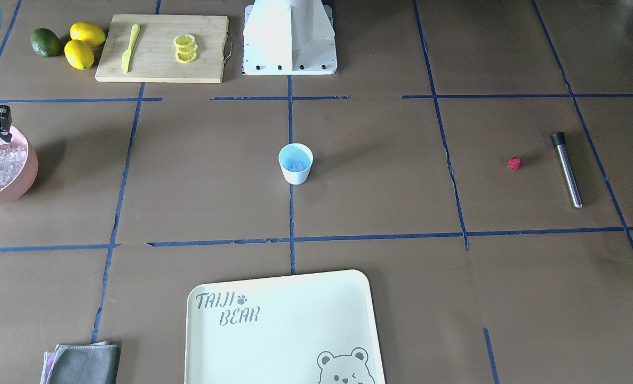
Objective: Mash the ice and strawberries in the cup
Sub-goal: 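Grasp more ice cubes from the pink bowl with the right gripper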
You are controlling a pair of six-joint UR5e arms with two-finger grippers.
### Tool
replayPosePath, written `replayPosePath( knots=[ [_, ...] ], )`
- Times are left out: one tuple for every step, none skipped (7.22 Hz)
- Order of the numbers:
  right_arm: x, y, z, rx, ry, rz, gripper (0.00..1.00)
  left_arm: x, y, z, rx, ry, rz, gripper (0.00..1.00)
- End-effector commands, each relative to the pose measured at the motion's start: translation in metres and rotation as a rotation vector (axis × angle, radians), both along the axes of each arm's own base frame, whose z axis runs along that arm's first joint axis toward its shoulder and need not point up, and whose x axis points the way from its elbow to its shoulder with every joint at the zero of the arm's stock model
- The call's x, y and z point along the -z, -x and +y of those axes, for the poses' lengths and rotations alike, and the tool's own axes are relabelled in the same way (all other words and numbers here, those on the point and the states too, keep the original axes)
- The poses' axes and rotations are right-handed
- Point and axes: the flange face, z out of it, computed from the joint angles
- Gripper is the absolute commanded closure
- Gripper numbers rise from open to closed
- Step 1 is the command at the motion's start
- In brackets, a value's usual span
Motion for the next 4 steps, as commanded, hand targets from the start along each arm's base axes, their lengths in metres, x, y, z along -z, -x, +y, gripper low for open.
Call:
replayPosePath(
  knots=[
    [0.022,-0.02,-0.013,-0.058,-0.038,-0.023,1.0,0.0,0.0,0.0,0.0,0.0,0.0,0.0],
    [0.052,-0.012,-0.029,-0.058,-0.098,-0.056,1.0,0.001,0.0,0.0,0.0,-0.002,0.0,0.0],
    [0.098,0.015,-0.057,-0.03,-0.19,-0.11,1.0,0.002,0.0,-0.001,0.0,-0.006,0.0,0.0],
    [0.138,0.047,-0.079,0.002,-0.212,-0.126,1.0,0.002,0.0,-0.002,0.0,-0.005,0.0,0.0]
  ],
)
